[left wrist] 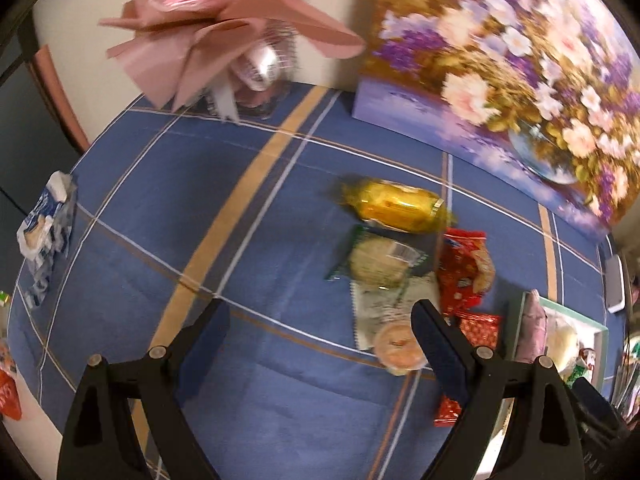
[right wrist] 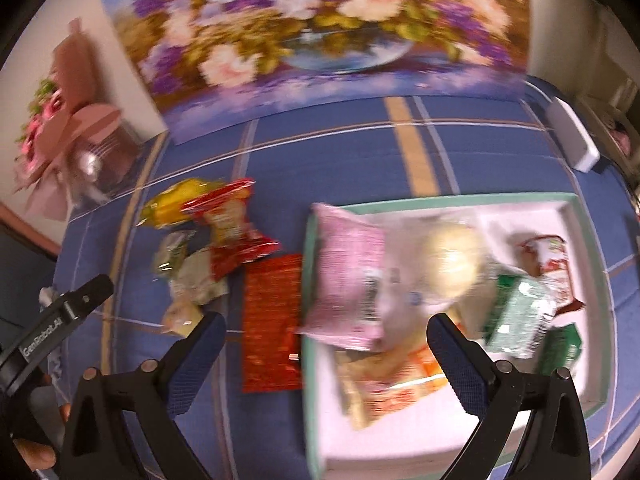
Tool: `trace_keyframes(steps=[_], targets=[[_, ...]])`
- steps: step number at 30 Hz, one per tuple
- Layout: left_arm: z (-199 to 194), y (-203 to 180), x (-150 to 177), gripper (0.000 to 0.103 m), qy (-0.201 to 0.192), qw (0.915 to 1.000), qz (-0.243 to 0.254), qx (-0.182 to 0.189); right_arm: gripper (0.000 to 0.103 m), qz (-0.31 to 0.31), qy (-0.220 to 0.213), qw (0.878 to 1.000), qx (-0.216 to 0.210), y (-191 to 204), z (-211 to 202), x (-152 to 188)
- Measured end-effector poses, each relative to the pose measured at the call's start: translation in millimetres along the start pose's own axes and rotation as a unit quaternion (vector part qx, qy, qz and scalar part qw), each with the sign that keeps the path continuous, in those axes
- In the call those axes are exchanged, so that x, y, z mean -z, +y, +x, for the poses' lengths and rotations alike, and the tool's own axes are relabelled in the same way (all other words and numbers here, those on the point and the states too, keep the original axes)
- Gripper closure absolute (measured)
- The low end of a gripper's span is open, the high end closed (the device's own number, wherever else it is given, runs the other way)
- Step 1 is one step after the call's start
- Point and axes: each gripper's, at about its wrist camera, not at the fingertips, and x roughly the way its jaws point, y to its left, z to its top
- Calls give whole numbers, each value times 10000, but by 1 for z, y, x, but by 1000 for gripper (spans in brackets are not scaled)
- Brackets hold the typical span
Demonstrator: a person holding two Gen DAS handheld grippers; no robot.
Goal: Organize snacks
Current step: 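Withdraw both tools from the tray back over the snack pile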
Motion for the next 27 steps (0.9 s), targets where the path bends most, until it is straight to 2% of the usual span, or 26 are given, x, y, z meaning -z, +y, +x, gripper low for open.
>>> trace_keyframes(steps=[6, 10, 21, 25, 27], targets=[[4, 25, -1, 11, 126, 9994, -329, -20, 1, -263, 52, 9994, -234, 32, 8, 6], [9, 31, -1, 11, 199, 9987, -470, 6, 1, -414, 148, 9988, -222, 47, 17, 10], [37, 12, 6, 11, 675, 9968, -334, 277, 2, -325, 344, 9985, -272, 48, 41, 15], [49, 7, 10, 11, 882, 9948, -349, 360, 10, -302, 333, 9985, -328, 48, 43, 17], [53, 6, 11, 11, 957, 9940, -359, 403, 11, -319, 331, 9984, -324, 47, 44, 17]])
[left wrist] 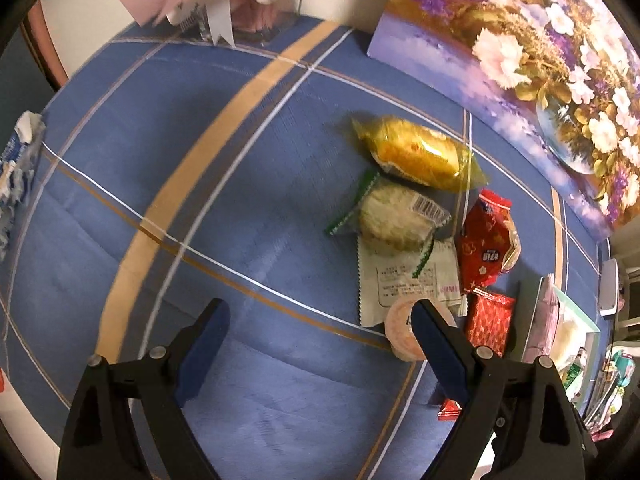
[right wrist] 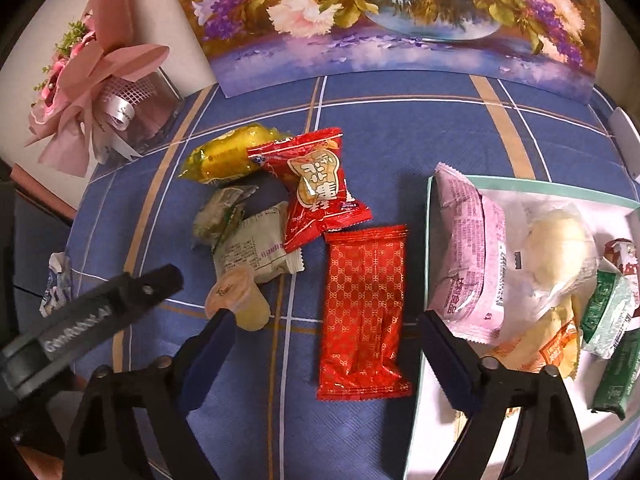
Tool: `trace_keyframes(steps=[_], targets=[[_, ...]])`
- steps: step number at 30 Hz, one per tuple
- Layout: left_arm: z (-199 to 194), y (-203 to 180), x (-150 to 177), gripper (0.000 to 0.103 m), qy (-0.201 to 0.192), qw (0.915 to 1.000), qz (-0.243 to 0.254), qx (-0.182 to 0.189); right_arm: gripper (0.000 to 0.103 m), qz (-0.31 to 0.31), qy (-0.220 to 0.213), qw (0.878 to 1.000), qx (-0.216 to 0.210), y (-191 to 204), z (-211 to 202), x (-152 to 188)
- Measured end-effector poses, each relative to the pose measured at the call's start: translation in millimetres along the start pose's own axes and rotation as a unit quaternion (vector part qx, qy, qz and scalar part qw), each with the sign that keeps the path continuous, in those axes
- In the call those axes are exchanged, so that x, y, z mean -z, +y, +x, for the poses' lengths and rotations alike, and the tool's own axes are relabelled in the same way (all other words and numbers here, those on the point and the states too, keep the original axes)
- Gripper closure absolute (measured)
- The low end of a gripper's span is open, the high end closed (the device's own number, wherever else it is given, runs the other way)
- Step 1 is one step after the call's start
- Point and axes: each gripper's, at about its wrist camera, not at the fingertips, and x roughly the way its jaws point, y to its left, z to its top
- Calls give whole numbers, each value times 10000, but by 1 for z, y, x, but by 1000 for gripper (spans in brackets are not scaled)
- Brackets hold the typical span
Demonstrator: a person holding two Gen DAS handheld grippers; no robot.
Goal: Organize snacks
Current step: 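Withdraw both tools from the tray back over the snack pile, then grasp the orange cup with the left tool while the right tool grasps the red patterned pack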
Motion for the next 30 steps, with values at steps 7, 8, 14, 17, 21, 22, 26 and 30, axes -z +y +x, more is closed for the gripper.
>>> trace_keyframes(steps=[7, 8, 14, 17, 21, 22, 26, 30], targets=[[6, -3, 1, 11, 139, 9998, -59, 116, 24, 17, 85, 9999, -143, 0, 3, 0], [6, -3, 1, 11, 140, 9998, -55, 132, 24, -11, 91, 9999, -115, 0, 4, 0], [8, -4, 1, 11, 161, 9997, -54, 199, 29, -19, 210, 9998, 4, -2, 13, 1], [10, -5, 0, 11, 180, 9996, -54, 208, 32, -38, 281, 9995, 109, -3, 18, 1], [12, -5, -1, 11, 191, 9996, -42, 208, 32, -75, 323, 9992, 222, -3, 23, 2], [12, -6, -1, 11, 194, 9996, -45, 215, 32, -87, 322, 9991, 257, -2, 23, 2], [13, -7, -2, 11, 207, 9995, -34, 219, 32, -179, 317, 9988, 326, 3, 26, 2], [12, -5, -1, 11, 212, 9995, -48, 223, 33, -217, 365, 9986, 330, 7, 33, 2]])
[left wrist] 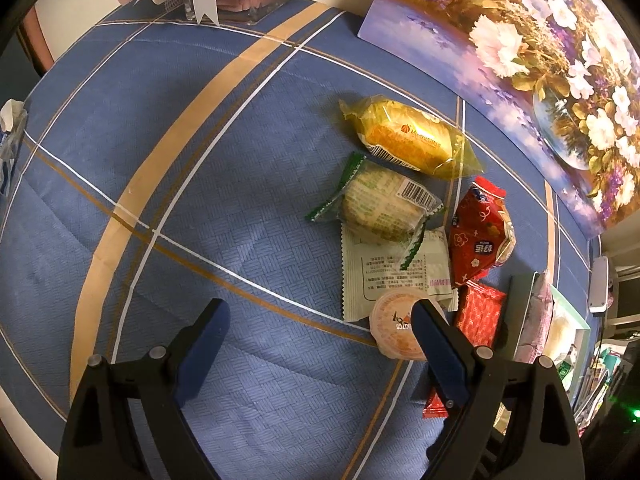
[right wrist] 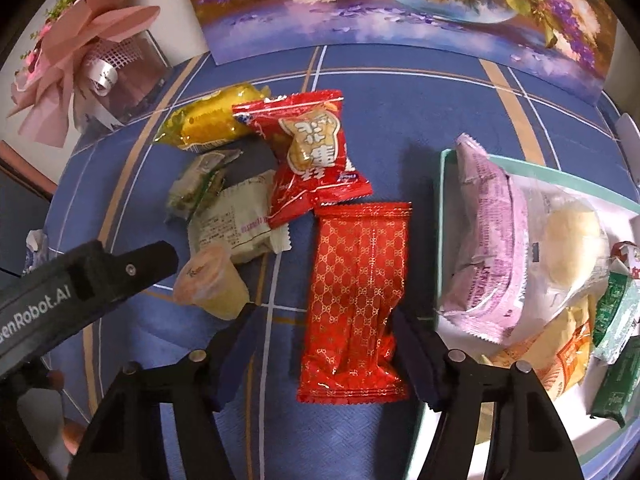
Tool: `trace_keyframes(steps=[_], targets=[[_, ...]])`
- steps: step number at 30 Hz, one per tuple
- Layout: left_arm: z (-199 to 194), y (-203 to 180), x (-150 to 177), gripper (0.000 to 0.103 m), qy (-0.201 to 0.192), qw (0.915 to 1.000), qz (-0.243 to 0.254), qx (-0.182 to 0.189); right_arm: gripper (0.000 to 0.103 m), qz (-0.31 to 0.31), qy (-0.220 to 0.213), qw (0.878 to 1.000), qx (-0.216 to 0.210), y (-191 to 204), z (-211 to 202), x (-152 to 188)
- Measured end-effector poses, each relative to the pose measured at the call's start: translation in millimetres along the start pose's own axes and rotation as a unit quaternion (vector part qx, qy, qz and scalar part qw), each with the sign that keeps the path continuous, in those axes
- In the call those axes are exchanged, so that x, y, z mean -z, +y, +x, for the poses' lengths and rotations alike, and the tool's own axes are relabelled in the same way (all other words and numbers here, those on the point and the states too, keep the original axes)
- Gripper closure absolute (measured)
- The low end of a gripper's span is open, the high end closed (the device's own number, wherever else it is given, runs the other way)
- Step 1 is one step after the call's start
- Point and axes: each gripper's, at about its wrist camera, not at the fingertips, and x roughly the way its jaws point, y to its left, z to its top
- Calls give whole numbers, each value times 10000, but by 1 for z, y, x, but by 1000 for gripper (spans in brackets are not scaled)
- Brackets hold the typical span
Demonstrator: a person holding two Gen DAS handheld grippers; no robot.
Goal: Organize snacks
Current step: 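Grasp the orange cup with the left tool while the right tool grasps the red patterned pack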
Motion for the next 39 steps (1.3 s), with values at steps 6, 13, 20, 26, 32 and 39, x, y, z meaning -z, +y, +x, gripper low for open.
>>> trace_keyframes(steps=[6, 13, 20, 26, 32, 39], targets=[[1, 0, 0, 11, 27, 10000, 9, 72, 35, 13, 17, 9999, -116, 0, 0, 2], [3, -3, 0, 11, 121, 9994, -39, 330, 43, 54, 86, 9999, 96, -9, 6, 3], [7, -19, 2, 11, 201, 9979, 143, 598, 43, -139, 80, 9995, 276, -2, 9, 7], [19, -32, 6, 23, 356, 9967, 285, 675, 43, -238, 55, 9991, 346, 10, 12, 11], [26, -38, 9, 51, 407, 9961, 325, 708, 43, -282, 39, 9989, 382, 12, 13, 14], [25, -37, 10, 57, 344, 9968, 280, 672, 43, -317, 15, 9987, 393, 12, 13, 14]])
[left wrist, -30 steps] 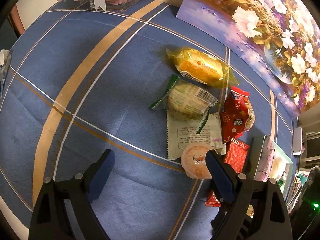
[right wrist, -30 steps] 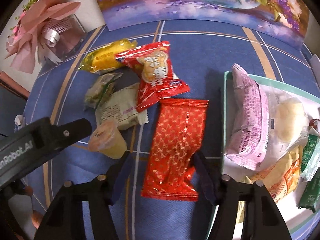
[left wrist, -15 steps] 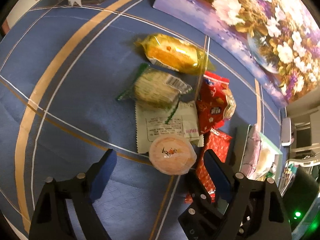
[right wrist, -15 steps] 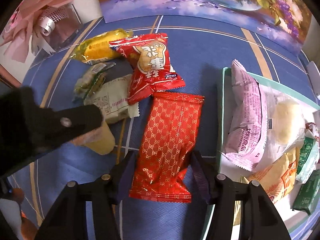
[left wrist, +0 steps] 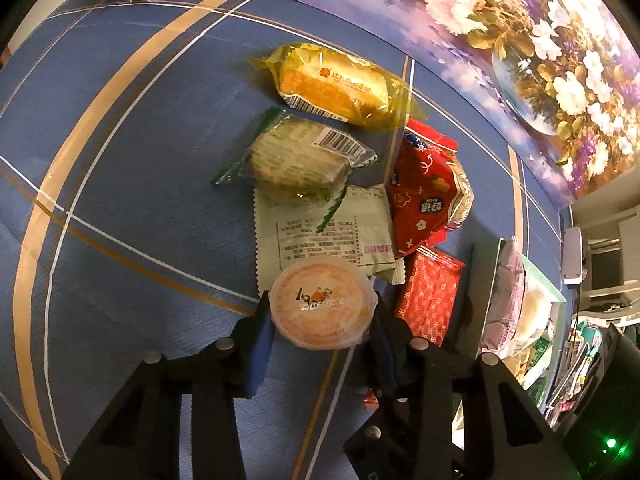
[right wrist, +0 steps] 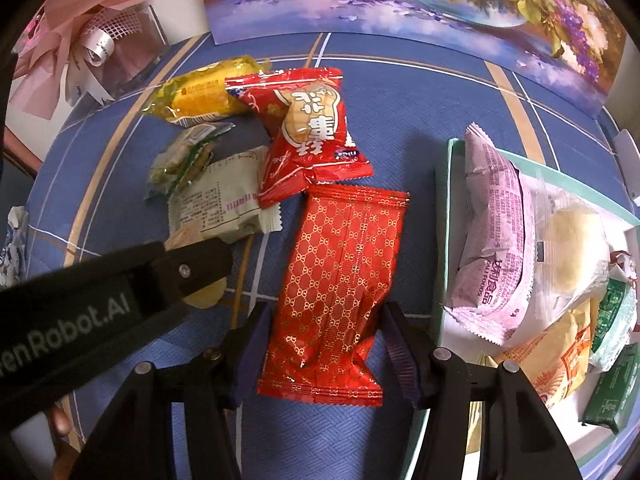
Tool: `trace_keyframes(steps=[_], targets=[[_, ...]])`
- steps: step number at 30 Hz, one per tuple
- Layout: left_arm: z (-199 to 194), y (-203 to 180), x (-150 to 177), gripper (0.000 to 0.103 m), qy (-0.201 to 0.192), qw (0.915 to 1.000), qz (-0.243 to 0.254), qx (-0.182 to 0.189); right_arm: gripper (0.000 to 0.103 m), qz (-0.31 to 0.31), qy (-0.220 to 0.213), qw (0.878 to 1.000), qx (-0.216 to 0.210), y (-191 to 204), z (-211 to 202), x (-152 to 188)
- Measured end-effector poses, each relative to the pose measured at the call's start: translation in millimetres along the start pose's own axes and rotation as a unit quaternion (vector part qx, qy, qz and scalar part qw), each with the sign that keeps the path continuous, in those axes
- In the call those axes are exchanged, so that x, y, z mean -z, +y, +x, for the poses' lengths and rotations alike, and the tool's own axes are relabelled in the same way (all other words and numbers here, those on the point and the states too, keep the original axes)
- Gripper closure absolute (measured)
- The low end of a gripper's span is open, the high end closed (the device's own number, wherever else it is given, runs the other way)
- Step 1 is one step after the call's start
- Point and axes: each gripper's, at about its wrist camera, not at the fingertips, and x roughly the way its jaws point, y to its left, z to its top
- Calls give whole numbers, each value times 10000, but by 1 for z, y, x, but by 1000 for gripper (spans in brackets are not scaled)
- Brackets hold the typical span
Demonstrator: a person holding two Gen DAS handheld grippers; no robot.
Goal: Organize snacks
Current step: 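Grasp the orange cup with the left tool while the right tool grasps the red patterned pack, then carry the orange cup and red patterned pack into the white tray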
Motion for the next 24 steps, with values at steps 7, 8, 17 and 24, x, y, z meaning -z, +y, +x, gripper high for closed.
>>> trace_keyframes(steps=[7, 8, 17, 24], targets=[[-4, 3, 3, 57, -35, 10000, -61, -57, 43, -121, -70, 9999, 94, 3, 5, 3], [-5, 4, 4, 57, -43, 9999, -79, -68, 44, -129, -79, 9998, 99, 3, 5, 4], [-18, 6, 4, 58, -208, 9996, -75, -167, 49, 45, -87, 9999, -125, -5, -3, 3], [-38, -1, 2, 58, -532, 9984, 36, -194, 50, 115, -199, 9991, -361, -10, -23, -2]])
